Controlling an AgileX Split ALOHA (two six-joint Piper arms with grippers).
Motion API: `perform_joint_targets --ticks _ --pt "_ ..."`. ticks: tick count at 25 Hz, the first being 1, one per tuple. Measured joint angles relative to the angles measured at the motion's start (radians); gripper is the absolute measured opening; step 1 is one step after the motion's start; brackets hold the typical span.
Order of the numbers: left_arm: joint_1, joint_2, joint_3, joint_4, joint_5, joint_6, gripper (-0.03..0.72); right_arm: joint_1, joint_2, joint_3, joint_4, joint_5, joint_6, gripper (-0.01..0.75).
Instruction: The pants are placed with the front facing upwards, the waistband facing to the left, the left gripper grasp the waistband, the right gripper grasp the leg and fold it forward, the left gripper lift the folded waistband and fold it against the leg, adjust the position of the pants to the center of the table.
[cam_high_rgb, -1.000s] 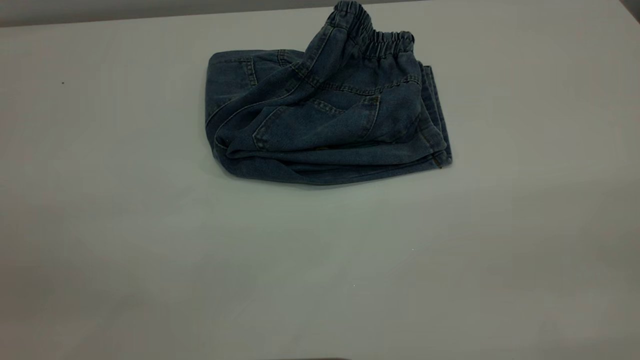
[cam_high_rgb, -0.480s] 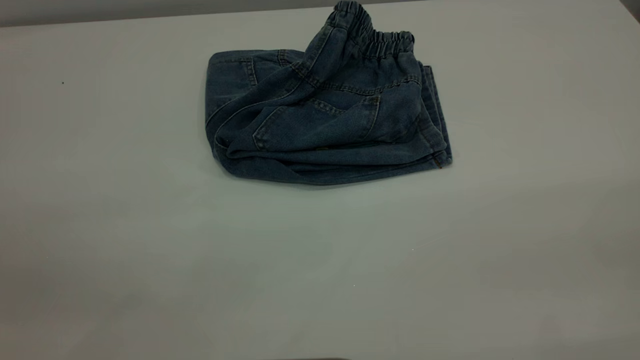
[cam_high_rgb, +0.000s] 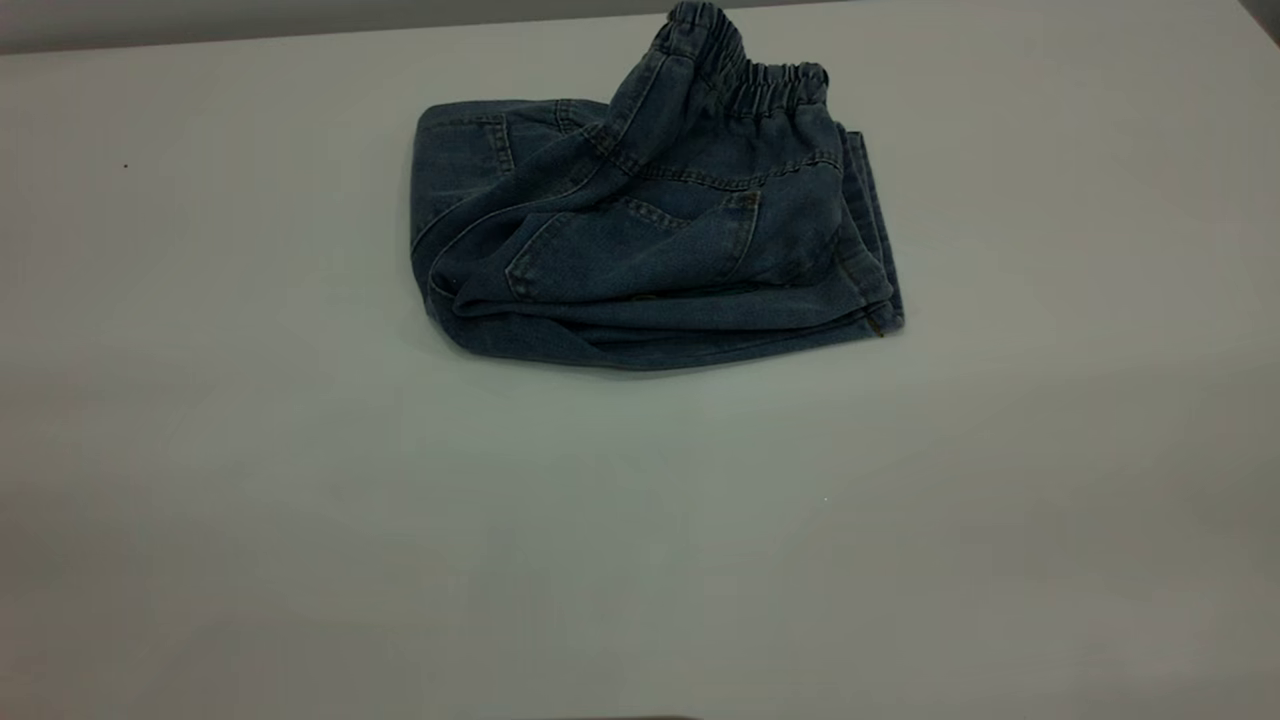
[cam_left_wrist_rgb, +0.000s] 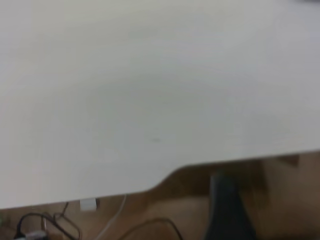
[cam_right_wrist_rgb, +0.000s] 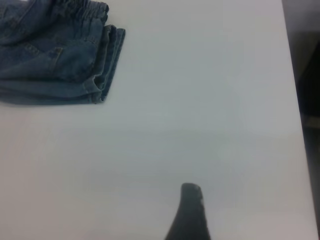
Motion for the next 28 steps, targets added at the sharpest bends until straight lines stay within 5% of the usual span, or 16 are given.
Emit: perform_joint_targets --ticks 9,28 --pt "0.012 -0.199 0.000 -0.001 0.010 0.000 0.393 -0.020 0.000 0.000 0.001 0.000 0.000 0.514" --pt "0.012 -0.205 0.000 -0.001 0.014 0.000 0.393 -0.020 0.000 0.000 0.001 0.000 0.000 0.514"
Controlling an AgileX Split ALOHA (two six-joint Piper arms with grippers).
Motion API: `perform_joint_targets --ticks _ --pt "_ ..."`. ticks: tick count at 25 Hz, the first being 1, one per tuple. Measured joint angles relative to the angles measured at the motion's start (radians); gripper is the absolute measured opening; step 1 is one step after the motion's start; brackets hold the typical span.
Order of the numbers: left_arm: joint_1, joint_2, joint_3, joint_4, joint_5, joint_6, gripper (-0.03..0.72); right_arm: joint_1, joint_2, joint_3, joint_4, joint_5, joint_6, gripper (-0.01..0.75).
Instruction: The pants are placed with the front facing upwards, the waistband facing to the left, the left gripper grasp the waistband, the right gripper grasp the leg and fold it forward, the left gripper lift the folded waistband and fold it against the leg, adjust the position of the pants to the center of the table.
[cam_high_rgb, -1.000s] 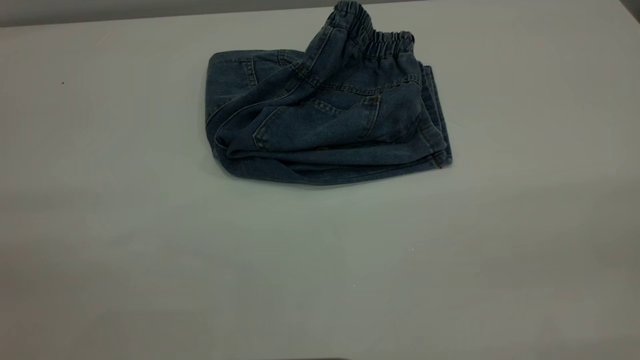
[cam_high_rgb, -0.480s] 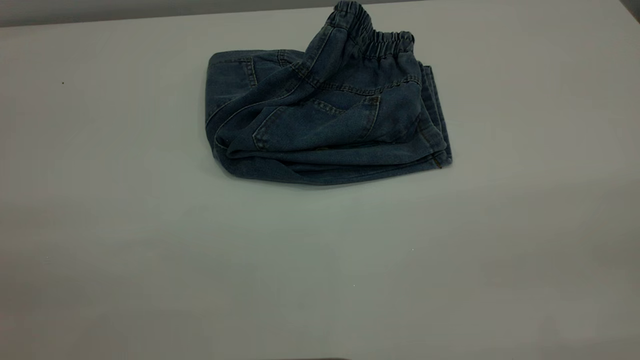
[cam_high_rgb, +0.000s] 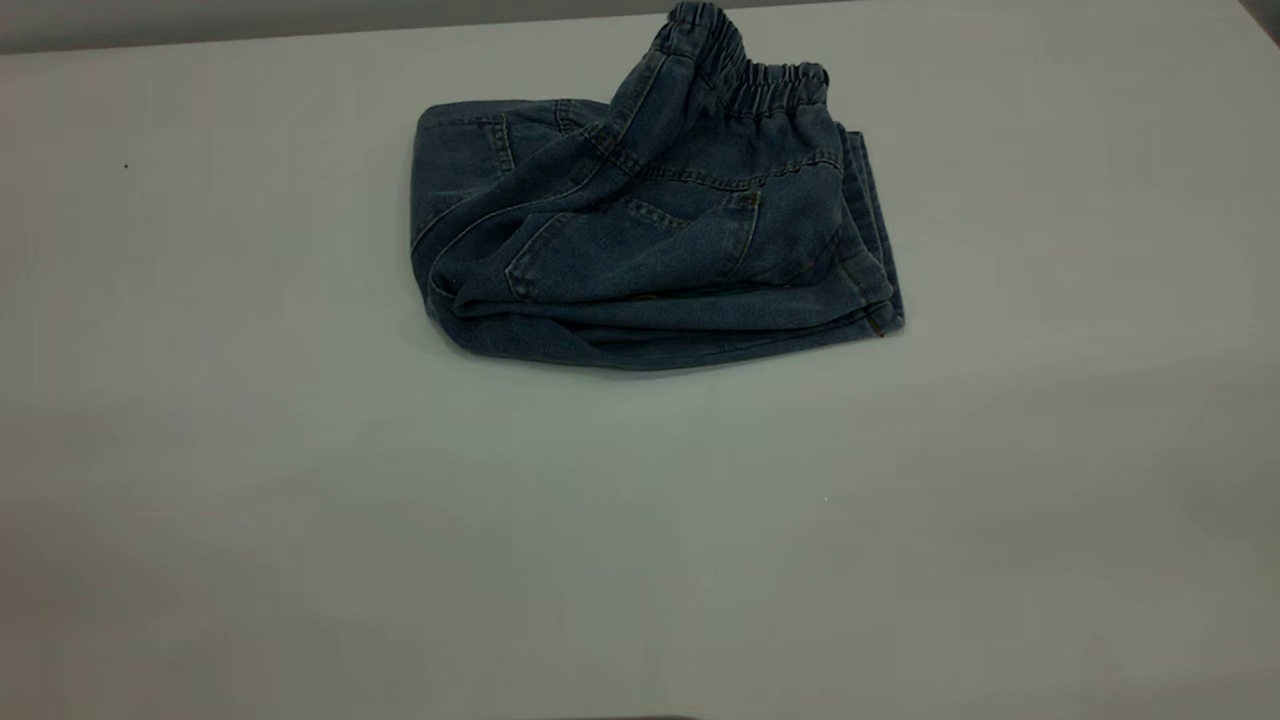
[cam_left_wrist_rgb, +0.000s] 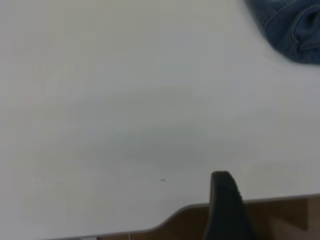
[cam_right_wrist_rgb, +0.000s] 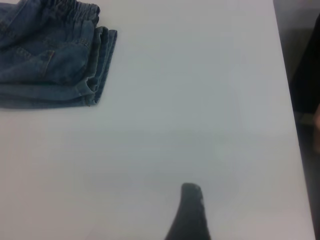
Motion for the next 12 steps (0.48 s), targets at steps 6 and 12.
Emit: perform_joint_targets --ticks 6,12 --pt "0.000 0.000 0.000 0.000 0.001 0.000 0.393 0.000 0.000 0.000 -0.040 0.000 0.056 0.514" --pt "0.000 0.000 0.000 0.000 0.001 0.000 0.393 0.000 0.000 0.000 -0.044 0.000 0.071 0.514"
